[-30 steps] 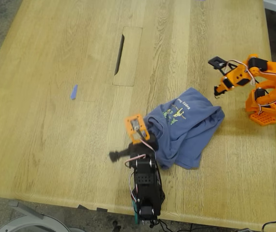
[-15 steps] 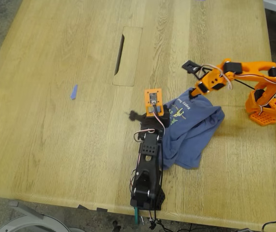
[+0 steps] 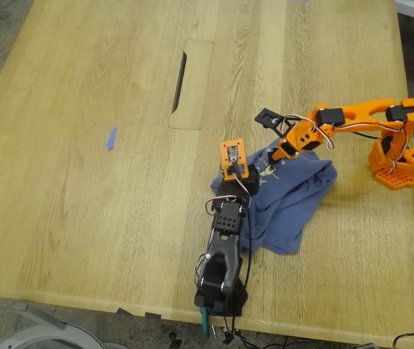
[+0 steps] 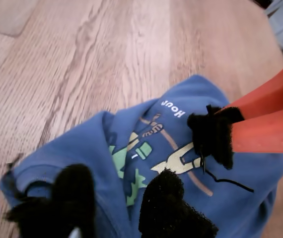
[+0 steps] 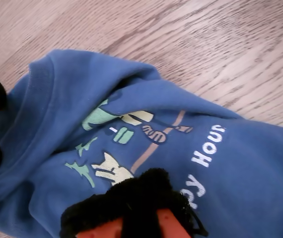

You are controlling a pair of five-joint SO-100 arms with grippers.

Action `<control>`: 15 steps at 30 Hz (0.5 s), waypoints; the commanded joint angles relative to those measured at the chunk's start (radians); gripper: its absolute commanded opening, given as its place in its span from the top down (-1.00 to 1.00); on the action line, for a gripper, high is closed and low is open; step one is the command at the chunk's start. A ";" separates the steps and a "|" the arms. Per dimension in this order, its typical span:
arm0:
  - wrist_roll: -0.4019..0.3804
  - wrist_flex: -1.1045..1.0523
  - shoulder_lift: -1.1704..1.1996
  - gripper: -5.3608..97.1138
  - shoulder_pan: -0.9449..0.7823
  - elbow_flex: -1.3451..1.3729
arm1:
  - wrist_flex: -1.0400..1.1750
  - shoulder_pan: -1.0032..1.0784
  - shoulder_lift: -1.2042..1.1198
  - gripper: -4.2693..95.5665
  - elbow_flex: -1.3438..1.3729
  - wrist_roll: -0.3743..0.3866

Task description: Fold a T-shirt

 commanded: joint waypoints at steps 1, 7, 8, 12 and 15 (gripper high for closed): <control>-0.035 -0.031 0.000 0.72 -0.003 -0.009 | -0.032 -0.015 0.005 0.91 -0.020 0.011; -0.057 -0.029 -0.005 0.75 0.032 0.029 | -0.107 -0.046 0.052 0.91 0.153 0.043; -0.066 -0.029 -0.006 0.78 0.043 0.041 | -0.124 -0.052 0.071 0.91 0.199 0.048; -0.092 -0.031 -0.009 0.90 0.089 0.103 | -0.181 -0.071 0.129 0.91 0.354 0.060; -0.095 -0.038 -0.008 0.90 0.101 0.155 | -0.209 -0.084 0.163 0.91 0.436 0.066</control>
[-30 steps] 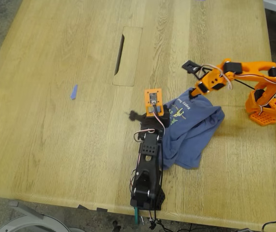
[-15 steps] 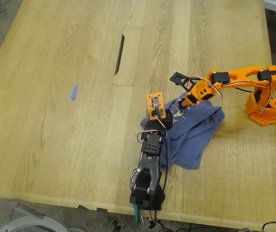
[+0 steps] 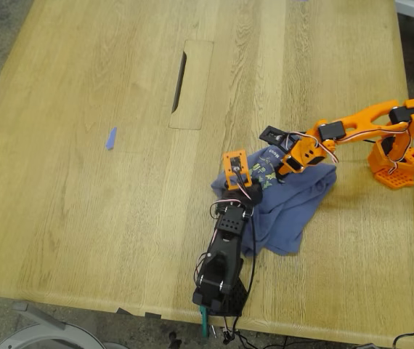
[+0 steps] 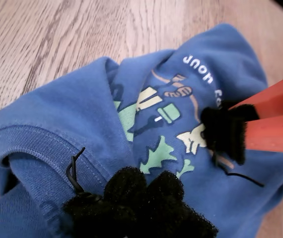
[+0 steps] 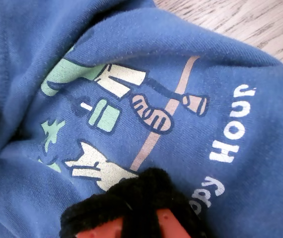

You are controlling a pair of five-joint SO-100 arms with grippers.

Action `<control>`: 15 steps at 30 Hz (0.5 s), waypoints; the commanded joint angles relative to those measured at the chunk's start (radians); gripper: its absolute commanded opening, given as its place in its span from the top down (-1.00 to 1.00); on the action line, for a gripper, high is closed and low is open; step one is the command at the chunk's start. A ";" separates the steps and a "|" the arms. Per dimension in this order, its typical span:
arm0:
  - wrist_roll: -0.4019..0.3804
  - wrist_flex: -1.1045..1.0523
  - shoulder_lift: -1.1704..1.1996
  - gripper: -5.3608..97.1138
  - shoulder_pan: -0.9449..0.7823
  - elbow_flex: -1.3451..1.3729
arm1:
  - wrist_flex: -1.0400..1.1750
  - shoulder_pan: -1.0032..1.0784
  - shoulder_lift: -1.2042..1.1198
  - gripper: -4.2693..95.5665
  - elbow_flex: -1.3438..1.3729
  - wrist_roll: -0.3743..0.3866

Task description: Fold a T-shirt

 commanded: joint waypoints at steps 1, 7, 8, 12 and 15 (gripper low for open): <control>-0.009 -0.032 0.008 0.90 0.012 0.026 | -0.023 -0.018 0.075 0.91 0.054 0.009; -0.008 -0.043 0.029 0.90 -0.055 0.120 | -0.031 -0.041 0.169 0.91 0.183 0.025; -0.006 -0.046 0.031 0.90 -0.075 0.132 | -0.029 -0.044 0.184 0.91 0.202 0.026; -0.003 -0.049 0.055 0.90 -0.163 0.179 | -0.017 -0.052 0.252 0.91 0.272 0.034; 0.003 -0.009 0.095 0.90 -0.238 0.202 | 0.002 -0.057 0.299 0.91 0.316 0.037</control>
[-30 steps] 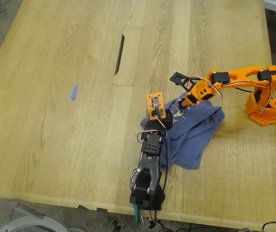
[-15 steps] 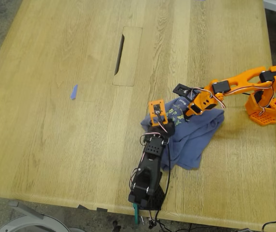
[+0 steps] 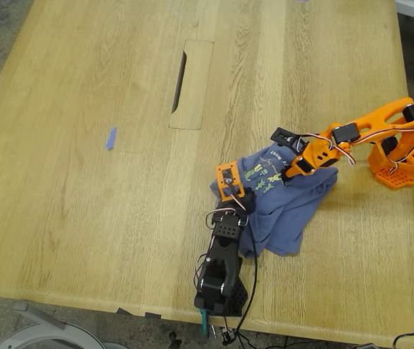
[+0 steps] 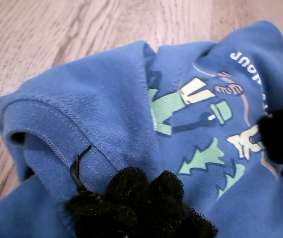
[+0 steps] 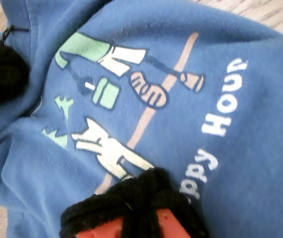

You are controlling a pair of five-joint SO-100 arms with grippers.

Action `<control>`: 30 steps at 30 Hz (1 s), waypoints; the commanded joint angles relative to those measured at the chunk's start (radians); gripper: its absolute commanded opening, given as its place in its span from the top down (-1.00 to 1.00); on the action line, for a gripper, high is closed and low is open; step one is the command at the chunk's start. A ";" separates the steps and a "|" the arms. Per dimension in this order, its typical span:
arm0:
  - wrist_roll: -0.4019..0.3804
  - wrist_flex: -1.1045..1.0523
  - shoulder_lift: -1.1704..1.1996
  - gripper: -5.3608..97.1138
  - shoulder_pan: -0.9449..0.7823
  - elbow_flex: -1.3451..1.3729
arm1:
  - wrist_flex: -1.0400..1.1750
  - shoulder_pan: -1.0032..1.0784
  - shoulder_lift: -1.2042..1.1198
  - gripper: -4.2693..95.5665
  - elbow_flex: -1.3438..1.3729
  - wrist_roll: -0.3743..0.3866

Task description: Fold a T-shirt

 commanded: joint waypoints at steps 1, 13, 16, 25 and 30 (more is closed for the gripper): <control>0.005 0.046 0.055 0.90 -0.092 0.011 | 0.017 -0.014 0.080 0.91 0.028 0.008; 0.009 0.311 0.354 0.90 -0.356 0.091 | 0.158 0.037 0.252 0.91 0.127 0.008; 0.009 0.399 0.469 0.90 -0.396 0.118 | 0.242 0.067 0.305 0.91 0.127 0.011; 0.014 0.649 0.762 0.89 -0.492 0.124 | 0.456 0.133 0.388 0.91 0.074 0.026; 0.023 0.752 0.793 0.89 -0.514 0.015 | 0.552 0.183 0.403 0.91 -0.008 0.035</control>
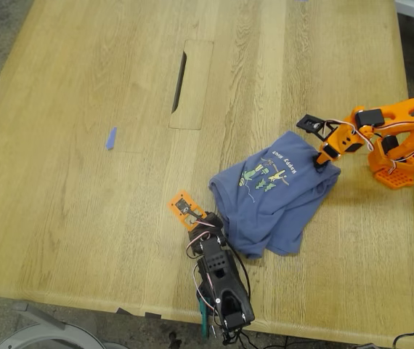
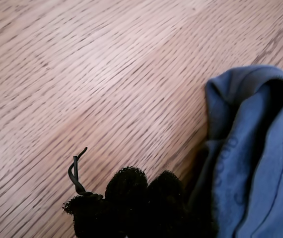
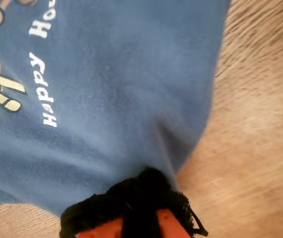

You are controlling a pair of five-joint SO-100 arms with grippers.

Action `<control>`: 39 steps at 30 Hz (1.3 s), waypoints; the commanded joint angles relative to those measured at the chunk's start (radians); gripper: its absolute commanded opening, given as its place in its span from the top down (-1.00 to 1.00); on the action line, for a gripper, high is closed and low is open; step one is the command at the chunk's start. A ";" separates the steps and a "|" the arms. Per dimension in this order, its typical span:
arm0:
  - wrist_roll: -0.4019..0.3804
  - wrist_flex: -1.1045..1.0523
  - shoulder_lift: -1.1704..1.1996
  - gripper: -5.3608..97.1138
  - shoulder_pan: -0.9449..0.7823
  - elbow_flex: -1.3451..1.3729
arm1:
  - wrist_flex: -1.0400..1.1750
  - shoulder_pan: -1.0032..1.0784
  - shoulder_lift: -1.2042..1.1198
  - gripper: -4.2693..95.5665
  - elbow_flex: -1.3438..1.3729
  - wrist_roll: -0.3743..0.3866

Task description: Fold a T-shirt

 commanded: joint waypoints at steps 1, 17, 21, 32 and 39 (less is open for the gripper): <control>0.012 0.041 0.008 0.89 -0.011 -0.149 | 0.038 0.038 0.031 0.91 -0.097 0.008; 0.040 -0.324 -0.692 0.90 0.379 -0.723 | -0.046 0.060 -0.291 0.92 -0.595 -0.021; 0.038 -0.456 -0.914 0.90 0.546 -0.824 | -0.117 0.021 -0.449 0.92 -0.749 -0.028; 0.026 -0.676 -1.184 0.90 0.736 -0.844 | -0.359 -0.026 -0.707 0.92 -0.841 -0.043; 0.014 -0.827 -1.233 0.90 0.752 -0.692 | -0.494 -0.061 -0.689 0.92 -0.632 -0.020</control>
